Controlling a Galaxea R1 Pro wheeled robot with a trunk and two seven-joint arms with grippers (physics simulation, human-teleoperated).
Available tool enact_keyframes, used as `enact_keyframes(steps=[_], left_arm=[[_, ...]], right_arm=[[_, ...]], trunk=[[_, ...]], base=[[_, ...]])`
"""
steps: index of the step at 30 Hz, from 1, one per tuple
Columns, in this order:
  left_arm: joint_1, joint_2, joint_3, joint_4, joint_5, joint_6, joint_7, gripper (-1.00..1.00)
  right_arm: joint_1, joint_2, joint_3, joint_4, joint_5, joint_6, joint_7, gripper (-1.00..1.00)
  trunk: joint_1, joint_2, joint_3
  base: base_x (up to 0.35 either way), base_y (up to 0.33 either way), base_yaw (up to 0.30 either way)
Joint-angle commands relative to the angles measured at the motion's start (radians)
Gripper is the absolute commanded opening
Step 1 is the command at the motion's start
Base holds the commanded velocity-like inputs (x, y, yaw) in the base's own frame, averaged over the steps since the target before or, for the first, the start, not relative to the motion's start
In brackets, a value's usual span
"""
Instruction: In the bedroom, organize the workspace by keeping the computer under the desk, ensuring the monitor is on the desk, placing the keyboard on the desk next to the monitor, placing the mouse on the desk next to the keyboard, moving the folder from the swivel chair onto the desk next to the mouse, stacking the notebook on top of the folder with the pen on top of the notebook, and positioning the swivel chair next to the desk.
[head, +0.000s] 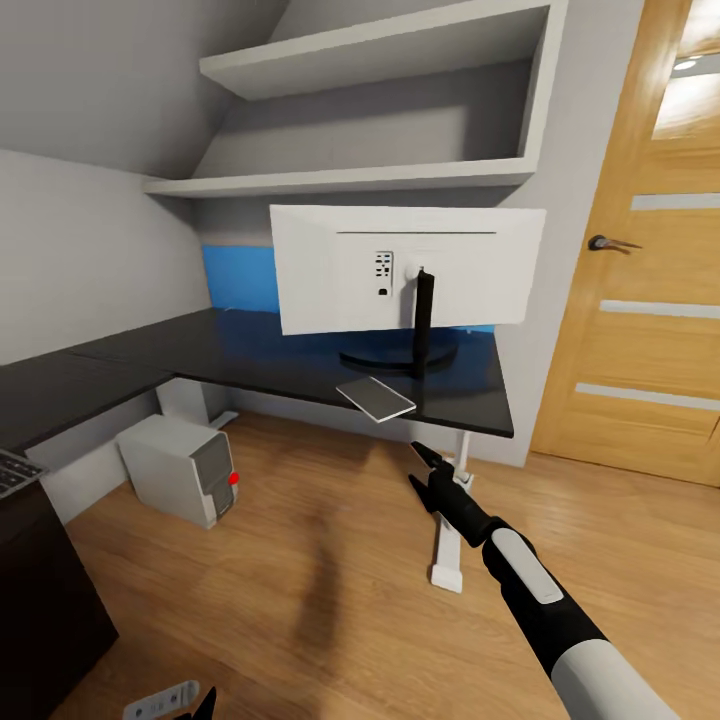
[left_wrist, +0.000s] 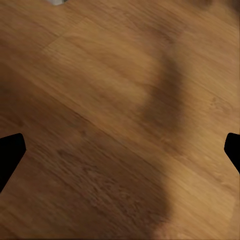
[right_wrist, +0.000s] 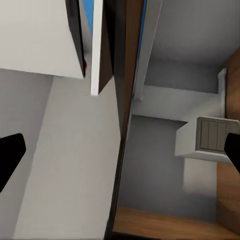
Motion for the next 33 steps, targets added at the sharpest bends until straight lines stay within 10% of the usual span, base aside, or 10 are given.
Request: enact_keyframes(steps=[1, 20, 33], left_arm=[[0.0, 0.001, -0.002, -0.002, 0.004, 0.003, 0.006, 1.0], [0.0, 0.001, -0.002, -0.002, 0.003, 0.003, 0.002, 1.0], [0.0, 0.001, -0.002, -0.002, 0.004, 0.003, 0.006, 1.0]], right_arm=[[-0.001, -0.002, 0.002, 0.0, -0.007, 0.002, 0.002, 1.0], [0.001, -0.024, 0.004, 0.002, -0.007, 0.002, 0.004, 1.0], [0.001, -0.024, 0.004, 0.002, -0.007, 0.0, 0.004, 1.0]], trunk=[[0.0, 0.0, -0.001], [0.0, 0.0, -0.001], [-0.05, 0.091, 0.04]], base=[[0.0, 0.0, 0.072], [0.0, 0.0, 0.008], [0.0, 0.0, 0.0]])
